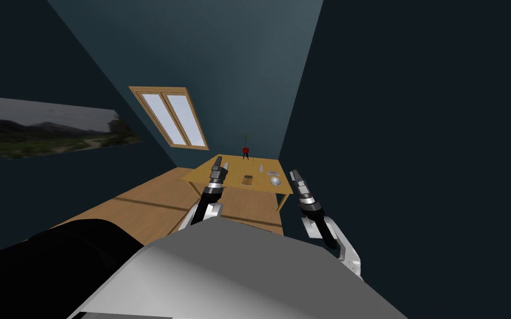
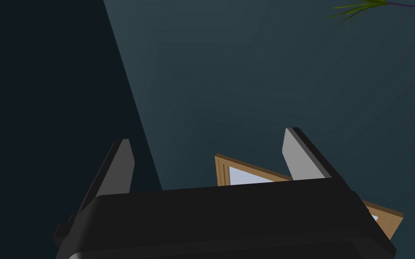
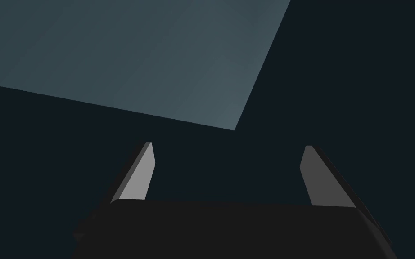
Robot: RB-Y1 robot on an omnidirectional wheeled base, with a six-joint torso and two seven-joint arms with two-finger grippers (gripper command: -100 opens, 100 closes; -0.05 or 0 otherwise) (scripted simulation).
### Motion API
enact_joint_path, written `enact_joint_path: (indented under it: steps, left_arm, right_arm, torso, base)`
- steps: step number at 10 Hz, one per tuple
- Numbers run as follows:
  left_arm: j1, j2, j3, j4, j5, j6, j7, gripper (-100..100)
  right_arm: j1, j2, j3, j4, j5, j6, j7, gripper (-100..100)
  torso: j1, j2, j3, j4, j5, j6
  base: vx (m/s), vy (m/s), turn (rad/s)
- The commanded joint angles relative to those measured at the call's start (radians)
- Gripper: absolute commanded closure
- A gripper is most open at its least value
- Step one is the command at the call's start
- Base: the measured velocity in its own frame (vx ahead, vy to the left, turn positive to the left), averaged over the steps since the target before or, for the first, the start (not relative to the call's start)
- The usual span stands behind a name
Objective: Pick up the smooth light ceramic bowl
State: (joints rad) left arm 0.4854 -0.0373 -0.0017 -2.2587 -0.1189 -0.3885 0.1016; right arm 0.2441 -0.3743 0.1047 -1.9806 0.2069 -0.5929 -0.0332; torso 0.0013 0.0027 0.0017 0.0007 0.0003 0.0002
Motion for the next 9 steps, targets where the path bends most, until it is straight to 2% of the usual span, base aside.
enact_joint_path:
  steps: [1,2,3,4,5,6,7,8,9]
  left_arm:
    - [0.0,0.0,0.0,0.0,0.0,0.0,0.0,0]
    - [0.0,0.0,0.0,0.0,0.0,0.0,0.0,0]
    - [0.0,0.0,0.0,0.0,0.0,0.0,0.0,0]
    - [0.0,0.0,0.0,0.0,0.0,0.0,0.0,0]
    - [0.0,0.0,0.0,0.0,0.0,0.0,0.0,0]
    - [0.0,0.0,0.0,0.0,0.0,0.0,0.0,0]
    - [0.0,0.0,0.0,0.0,0.0,0.0,0.0,0]
    - [0.0,0.0,0.0,0.0,0.0,0.0,0.0,0]
    - [0.0,0.0,0.0,0.0,0.0,0.0,0.0,0]
  right_arm:
    - [-0.031,-0.045,0.008,0.05,0.018,-0.011,0.026,-100]
    - [-0.031,-0.045,0.008,0.072,0.018,-0.011,0.026,-100]
    - [-0.056,-0.084,0.016,0.107,0.036,-0.015,0.049,-100]
    - [-0.056,-0.084,0.016,0.125,0.036,-0.015,0.049,-100]
    - [-0.081,-0.123,0.024,0.165,0.055,-0.018,0.074,-100]
    - [-0.081,-0.123,0.024,0.181,0.055,-0.018,0.074,-100]
    - [-0.106,-0.161,0.034,0.212,0.075,-0.019,0.1,-100]
    - [-0.106,-0.161,0.034,0.238,0.075,-0.019,0.1,-100]
    - [-0.13,-0.199,0.043,0.279,0.097,-0.02,0.128,-100]
  torso:
    - [0.0,0.0,0.0,0.0,0.0,0.0]
    - [0.0,0.0,0.0,0.0,0.0,0.0]
    - [0.0,-0.001,-0.001,0.0,0.0,0.0]
    - [0.0,-0.001,-0.001,0.0,0.0,0.0]
    - [0.0,-0.001,-0.001,0.0,0.0,0.0]
    - [0.001,-0.001,-0.001,0.0,0.0,0.0]
    - [0.0,-0.001,-0.001,0.0,0.0,0.0]
    - [0.001,-0.001,-0.001,0.0,0.0,0.0]
    - [0.0,-0.002,-0.001,0.0,0.0,0.0]
  base:
    - [-0.037,0.028,0.035]
    - [-0.027,0.023,0.029]
    - [-0.028,0.025,0.055]
    - [-0.023,0.019,0.027]
    - [-0.029,0.038,0.061]
    - [-0.027,0.03,0.032]
    - [-0.032,0.031,0.061]
    - [-0.021,0.027,0.037]
    - [-0.017,0.038,0.08]
